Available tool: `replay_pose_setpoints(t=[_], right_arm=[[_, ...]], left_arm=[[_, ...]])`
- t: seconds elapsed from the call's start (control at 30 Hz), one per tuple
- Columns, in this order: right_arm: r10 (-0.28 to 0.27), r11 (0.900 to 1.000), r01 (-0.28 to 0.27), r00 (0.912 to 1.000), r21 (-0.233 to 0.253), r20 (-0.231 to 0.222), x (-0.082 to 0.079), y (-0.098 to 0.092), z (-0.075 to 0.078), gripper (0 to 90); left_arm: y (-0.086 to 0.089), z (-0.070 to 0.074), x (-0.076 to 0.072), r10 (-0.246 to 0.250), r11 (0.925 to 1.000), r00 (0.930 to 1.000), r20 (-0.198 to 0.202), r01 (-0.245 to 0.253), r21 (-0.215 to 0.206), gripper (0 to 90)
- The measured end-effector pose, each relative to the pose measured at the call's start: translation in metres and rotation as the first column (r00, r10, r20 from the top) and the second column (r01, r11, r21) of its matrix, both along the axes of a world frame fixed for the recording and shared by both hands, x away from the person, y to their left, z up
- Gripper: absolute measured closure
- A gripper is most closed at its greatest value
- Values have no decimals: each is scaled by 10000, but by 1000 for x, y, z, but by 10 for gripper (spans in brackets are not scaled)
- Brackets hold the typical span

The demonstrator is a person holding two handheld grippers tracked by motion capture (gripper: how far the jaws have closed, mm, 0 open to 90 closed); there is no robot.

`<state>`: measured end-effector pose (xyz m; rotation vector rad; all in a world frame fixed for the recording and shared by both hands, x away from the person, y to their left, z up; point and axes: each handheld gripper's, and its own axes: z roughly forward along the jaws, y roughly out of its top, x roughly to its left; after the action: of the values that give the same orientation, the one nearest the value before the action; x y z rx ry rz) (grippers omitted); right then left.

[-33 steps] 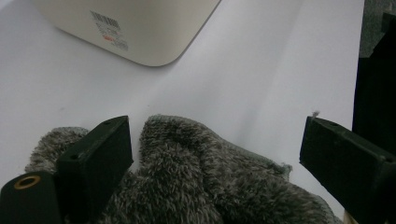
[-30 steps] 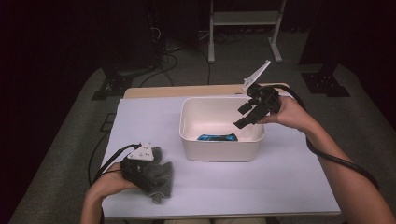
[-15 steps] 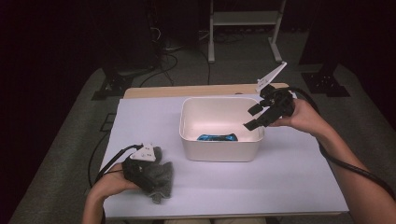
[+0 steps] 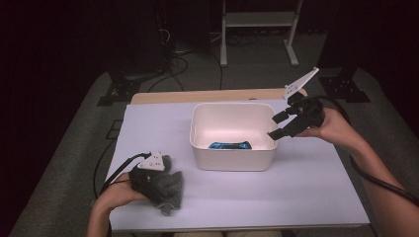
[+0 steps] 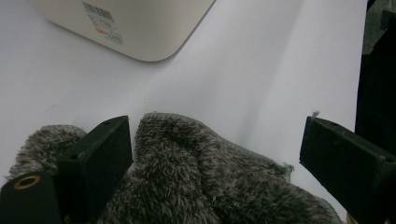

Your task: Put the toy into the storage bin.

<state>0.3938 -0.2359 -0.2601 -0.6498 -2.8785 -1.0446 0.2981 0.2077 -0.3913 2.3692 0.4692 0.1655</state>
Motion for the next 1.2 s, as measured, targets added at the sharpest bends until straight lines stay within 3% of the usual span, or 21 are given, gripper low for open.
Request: replay_pose_setpoints(t=[0.5,0.83,1.2], right_arm=[[-521,9969,526,9986,590,-99,-14,-34,-10,225],[-889,9913,897,9960,963,-126,-21,-55,-28,213],[-1291,9838,1337,9906,1192,-457,-25,-74,-53,198]], left_arm=[[0,-1,0,29,10000,10000,-51,-29,13,88],[1,-1,0,12,10000,10000,-87,-11,77,88],[1,-2,0,46,10000,9999,-134,-46,68,88]])
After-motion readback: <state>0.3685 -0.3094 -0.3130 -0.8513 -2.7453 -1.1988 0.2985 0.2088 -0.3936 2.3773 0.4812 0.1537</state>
